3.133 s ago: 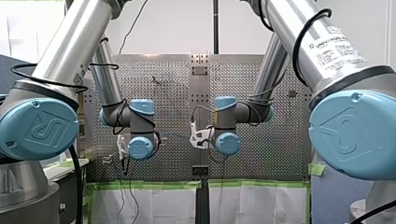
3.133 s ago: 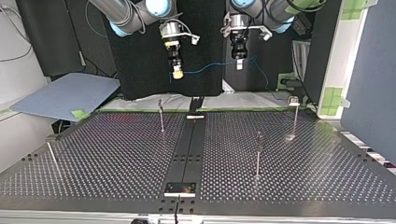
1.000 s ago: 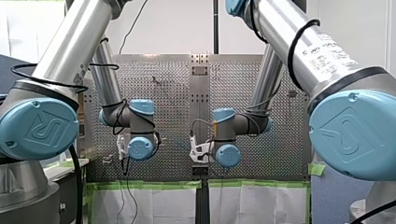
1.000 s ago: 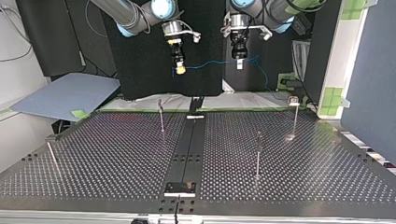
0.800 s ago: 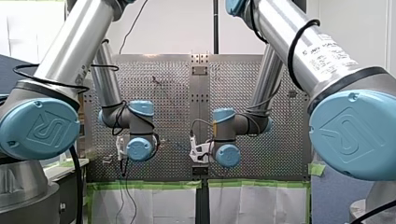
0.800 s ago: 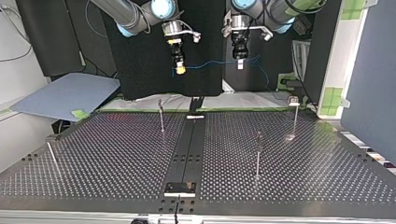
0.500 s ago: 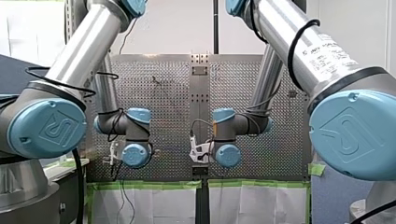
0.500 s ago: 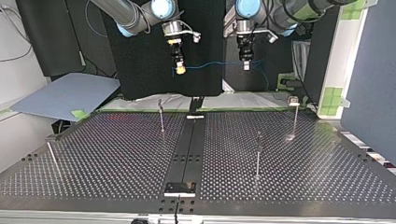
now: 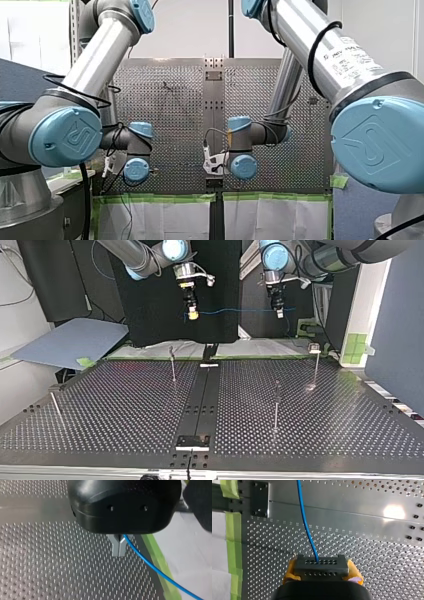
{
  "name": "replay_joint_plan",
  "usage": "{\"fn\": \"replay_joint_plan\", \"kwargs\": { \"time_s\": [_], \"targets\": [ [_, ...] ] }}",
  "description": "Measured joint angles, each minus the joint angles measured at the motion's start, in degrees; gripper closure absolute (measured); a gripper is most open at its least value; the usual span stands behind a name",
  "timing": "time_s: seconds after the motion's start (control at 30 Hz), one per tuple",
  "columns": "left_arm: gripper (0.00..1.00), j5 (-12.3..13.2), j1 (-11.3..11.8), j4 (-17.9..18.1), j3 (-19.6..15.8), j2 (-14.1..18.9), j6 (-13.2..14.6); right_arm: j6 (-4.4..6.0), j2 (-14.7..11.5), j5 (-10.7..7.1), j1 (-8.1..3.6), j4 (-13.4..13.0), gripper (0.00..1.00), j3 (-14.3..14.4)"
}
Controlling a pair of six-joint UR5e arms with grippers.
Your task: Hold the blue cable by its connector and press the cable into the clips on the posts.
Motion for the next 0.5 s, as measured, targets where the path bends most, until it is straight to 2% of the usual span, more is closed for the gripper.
{"fn": "replay_joint_plan", "kwargs": {
  "time_s": [0.1, 0.23, 0.37, 0.5],
  "targets": [
    [1.0, -0.8, 0.6, -0.4, 0.0, 1.2, 1.5, 0.63, -0.8, 1.4, 0.11, 1.4, 1.0, -0.8],
    [1.0, -2.5, -0.7, -2.0, 0.0, 3.2, 1.2, 2.38, -2.6, 2.68, 0.37, 3.4, 1.0, -1.0],
    [1.0, -4.6, -2.8, -4.1, 0.0, 5.4, 0.2, 4.55, -4.9, 1.8, 0.41, 4.8, 1.0, -1.0],
    [1.0, -5.8, -5.0, -6.4, 0.0, 7.7, -0.2, 5.3, -7.1, 0.22, 0.53, 5.1, 1.0, -1.0]
  ]
}}
